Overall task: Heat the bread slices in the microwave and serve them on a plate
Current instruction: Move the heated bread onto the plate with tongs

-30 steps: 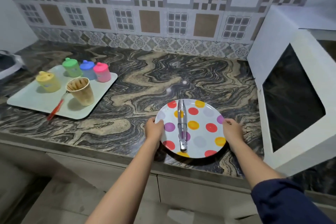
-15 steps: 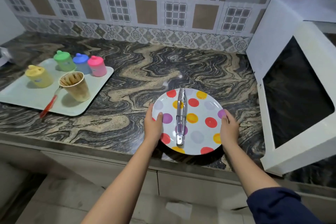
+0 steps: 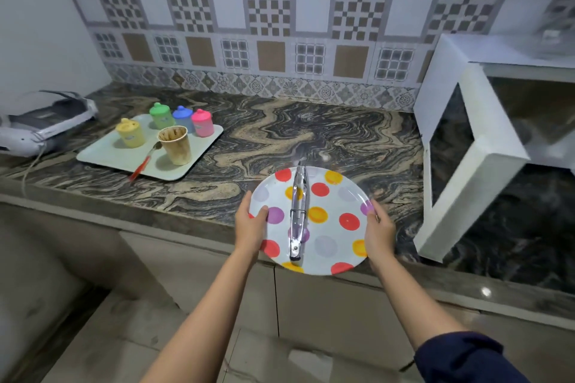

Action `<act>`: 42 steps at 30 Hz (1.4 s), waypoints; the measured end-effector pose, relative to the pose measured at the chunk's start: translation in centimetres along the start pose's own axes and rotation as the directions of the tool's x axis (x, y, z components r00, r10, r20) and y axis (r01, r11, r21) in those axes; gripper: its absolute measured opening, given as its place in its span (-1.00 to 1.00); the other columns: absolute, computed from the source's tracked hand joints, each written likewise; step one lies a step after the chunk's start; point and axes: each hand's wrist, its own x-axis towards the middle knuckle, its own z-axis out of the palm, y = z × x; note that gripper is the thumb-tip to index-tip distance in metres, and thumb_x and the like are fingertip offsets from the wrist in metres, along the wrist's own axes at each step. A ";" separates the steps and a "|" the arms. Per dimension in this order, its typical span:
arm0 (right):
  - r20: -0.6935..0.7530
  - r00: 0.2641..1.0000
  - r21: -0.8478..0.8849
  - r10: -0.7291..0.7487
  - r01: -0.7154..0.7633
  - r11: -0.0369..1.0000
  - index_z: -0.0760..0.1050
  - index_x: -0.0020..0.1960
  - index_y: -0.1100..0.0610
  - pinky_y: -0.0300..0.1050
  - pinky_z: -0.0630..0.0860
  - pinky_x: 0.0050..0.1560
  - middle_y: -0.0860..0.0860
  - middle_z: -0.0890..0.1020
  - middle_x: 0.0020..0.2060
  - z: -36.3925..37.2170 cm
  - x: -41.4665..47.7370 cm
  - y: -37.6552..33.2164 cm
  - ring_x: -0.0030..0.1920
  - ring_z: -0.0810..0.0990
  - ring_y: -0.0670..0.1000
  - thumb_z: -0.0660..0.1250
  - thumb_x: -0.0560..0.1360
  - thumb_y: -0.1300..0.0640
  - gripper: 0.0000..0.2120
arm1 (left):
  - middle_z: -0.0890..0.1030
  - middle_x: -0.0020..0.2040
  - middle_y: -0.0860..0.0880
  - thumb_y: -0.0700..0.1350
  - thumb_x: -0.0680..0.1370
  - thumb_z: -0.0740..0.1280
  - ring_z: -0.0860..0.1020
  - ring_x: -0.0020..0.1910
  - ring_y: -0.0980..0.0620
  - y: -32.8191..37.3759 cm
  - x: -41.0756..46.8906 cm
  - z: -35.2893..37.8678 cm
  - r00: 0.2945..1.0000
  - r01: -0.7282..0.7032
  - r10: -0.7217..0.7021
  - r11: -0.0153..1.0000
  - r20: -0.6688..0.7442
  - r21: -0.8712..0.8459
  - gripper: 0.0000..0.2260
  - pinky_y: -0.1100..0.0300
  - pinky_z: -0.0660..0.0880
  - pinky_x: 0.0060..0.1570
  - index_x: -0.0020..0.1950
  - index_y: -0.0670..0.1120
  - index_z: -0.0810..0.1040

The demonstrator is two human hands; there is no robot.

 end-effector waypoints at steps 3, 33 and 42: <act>0.005 1.000 0.050 0.001 -0.001 0.999 0.42 0.35 0.21 0.01 0.37 0.35 0.10 0.48 0.32 -2.2 -3.3 0.7 0.32 0.44 0.11 0.10 0.60 0.26 -0.65 | 0.45 0.28 0.04 -0.28 0.51 0.27 0.44 0.27 0.00 -0.3 -4.7 -1.4 0.999 -0.002 0.001 1.000 -0.035 -0.015 -0.54 0.14 0.38 0.26 0.41 -0.11 0.36; -0.408 0.907 -0.044 0.104 -0.134 0.990 0.48 0.21 0.16 -0.10 0.43 0.02 0.09 0.58 0.11 -39.1 -12.3 7.9 0.06 0.52 0.06 0.17 0.59 0.11 -0.75 | 0.60 0.12 -0.14 -0.30 0.49 0.26 0.57 0.09 -0.11 -5.9 -31.8 20.7 0.936 0.114 -0.086 0.991 0.342 -0.063 -0.59 -0.06 0.51 0.16 0.33 -0.07 0.42; -0.523 0.841 -0.055 0.136 -0.192 0.980 0.42 0.16 0.24 0.01 0.45 -0.01 0.20 0.55 0.08 -44.6 -2.1 5.7 -0.04 0.49 0.09 0.17 0.59 0.11 -0.76 | 0.59 0.06 -0.13 -0.33 0.48 0.28 0.57 0.01 -0.10 -3.1 -26.6 33.2 0.875 0.094 -0.058 0.994 0.481 -0.050 -0.66 0.07 0.52 0.01 0.25 -0.13 0.46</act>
